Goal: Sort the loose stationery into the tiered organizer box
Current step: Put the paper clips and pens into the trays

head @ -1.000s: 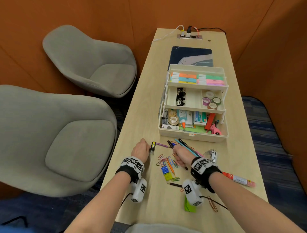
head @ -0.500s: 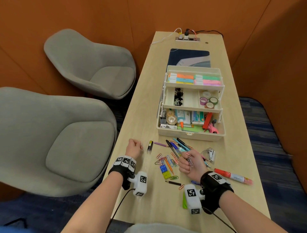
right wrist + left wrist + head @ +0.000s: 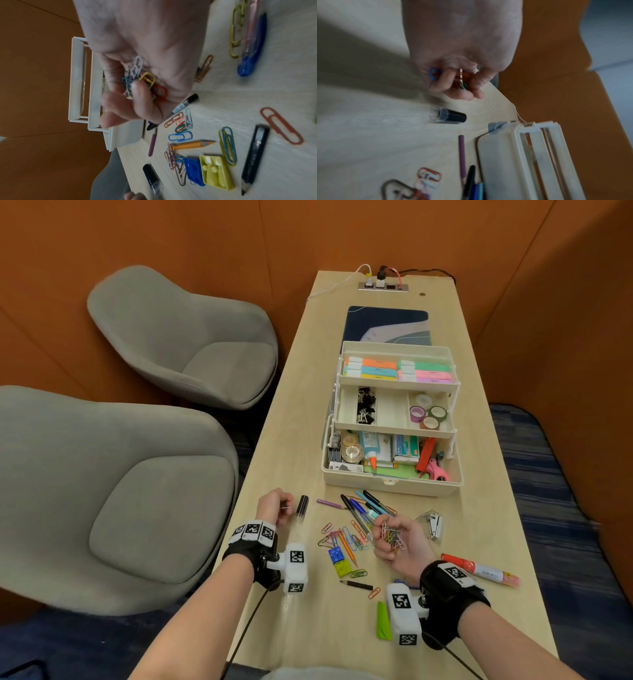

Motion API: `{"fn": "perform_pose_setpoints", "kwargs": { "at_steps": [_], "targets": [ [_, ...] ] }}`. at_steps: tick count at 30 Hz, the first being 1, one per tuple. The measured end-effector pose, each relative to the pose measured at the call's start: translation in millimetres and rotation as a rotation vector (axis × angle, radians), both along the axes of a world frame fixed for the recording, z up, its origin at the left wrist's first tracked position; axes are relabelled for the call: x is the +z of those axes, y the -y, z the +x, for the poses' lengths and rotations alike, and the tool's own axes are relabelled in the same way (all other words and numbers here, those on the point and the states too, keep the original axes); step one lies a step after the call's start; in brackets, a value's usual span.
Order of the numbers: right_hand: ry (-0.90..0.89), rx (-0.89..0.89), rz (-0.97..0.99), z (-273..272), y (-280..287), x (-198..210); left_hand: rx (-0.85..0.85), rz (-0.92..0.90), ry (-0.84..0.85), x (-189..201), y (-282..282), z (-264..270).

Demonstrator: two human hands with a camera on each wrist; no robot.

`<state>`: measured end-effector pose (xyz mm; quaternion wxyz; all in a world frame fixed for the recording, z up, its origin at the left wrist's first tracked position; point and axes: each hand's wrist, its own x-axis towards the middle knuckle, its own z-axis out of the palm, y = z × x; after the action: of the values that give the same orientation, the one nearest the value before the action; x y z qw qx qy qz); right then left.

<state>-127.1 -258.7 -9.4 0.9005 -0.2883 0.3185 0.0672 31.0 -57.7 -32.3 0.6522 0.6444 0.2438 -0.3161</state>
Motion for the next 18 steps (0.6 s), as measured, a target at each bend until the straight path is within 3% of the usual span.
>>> {"fn": "perform_pose_setpoints", "kwargs": {
  "at_steps": [6, 11, 14, 16, 18],
  "targets": [
    [-0.090, 0.058, -0.007, -2, 8, -2, -0.431, 0.662, 0.356, -1, 12, -1],
    [-0.149, 0.056, -0.095, -11, 14, 1, -0.826, 0.984, 0.554, -9, 15, -14],
    [-0.164, 0.058, -0.119, -21, 22, 7, -0.828, 0.963, 0.511, -3, 15, -14],
    [-0.159, 0.061, -0.143, -32, 29, 10, -0.719, 0.906, 0.517, 14, 16, -13],
    [-0.163, 0.054, -0.164, -42, 37, 12, -0.553, 0.845, 0.678, 44, 25, -10]
  ]
}}
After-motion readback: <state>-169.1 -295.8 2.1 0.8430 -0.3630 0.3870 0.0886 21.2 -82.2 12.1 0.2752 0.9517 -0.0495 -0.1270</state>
